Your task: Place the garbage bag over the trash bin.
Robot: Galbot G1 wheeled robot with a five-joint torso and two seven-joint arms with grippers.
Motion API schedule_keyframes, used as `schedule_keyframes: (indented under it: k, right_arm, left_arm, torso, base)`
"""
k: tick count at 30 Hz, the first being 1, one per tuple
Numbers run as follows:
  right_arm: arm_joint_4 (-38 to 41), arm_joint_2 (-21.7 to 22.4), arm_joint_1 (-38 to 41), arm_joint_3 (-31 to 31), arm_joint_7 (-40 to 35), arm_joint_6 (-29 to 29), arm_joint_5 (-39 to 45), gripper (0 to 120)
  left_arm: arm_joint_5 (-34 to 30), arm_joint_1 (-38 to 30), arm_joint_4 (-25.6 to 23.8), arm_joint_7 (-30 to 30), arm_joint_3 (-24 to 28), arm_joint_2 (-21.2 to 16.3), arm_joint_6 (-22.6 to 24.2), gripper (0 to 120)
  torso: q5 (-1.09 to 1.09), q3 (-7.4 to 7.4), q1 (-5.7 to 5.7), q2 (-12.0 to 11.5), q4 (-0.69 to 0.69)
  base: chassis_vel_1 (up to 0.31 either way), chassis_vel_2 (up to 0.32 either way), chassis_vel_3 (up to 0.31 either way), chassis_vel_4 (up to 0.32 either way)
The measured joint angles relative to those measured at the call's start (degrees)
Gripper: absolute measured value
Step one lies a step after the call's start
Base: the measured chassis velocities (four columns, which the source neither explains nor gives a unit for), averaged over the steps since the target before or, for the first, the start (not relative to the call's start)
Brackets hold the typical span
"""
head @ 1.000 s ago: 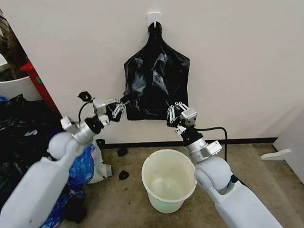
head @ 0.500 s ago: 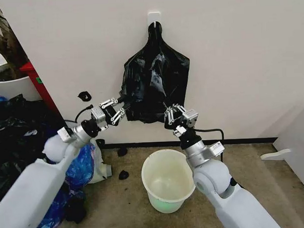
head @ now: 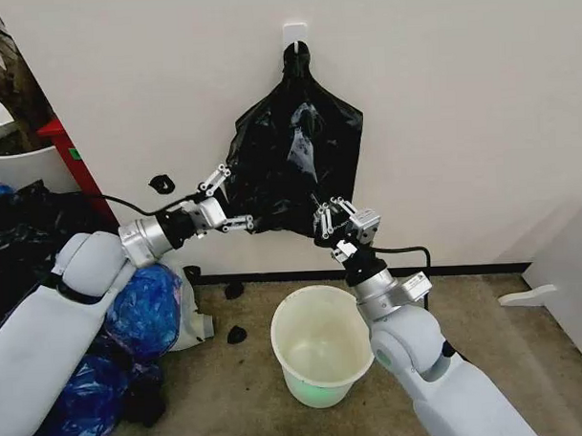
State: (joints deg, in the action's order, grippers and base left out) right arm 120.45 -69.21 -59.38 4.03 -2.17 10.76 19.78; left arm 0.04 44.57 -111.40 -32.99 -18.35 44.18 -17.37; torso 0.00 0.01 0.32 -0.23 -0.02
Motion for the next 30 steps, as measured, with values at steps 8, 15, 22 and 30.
schedule_keyframes:
  k: [8,15,22,30]
  right_arm:
    - [-0.5,-0.8,0.2,-0.7,0.7,0.2,-1.8,0]
    - [-0.6,-0.8,0.2,-0.8,0.7,0.2,-2.0,0]
    - [-0.7,-0.9,0.4,-0.8,0.8,0.1,-2.2,0]
    - [-0.4,-0.8,0.4,-0.6,0.9,0.1,-2.3,0]
  left_arm:
    - [13.1,-6.3,1.3,-1.3,3.7,-1.7,4.4,97]
    - [13.9,-17.5,4.5,-5.8,11.6,-3.9,5.4,95]
    - [9.2,-28.3,8.9,-13.2,20.9,-3.8,6.9,93]
    - [8.1,-31.8,12.4,-17.6,24.5,-1.5,9.3,74]
  torso:
    - [0.01,0.0,0.01,0.0,-0.01]
    - [0.0,0.0,0.01,0.0,0.0]
    - [0.01,0.01,0.01,0.0,-0.02]
    - [0.0,0.01,0.01,0.0,0.0]
  base:
    - [0.0,0.0,0.0,0.0]
    - [0.0,0.0,0.0,0.0]
    - [0.0,0.0,0.0,0.0]
    - [0.0,0.0,0.0,0.0]
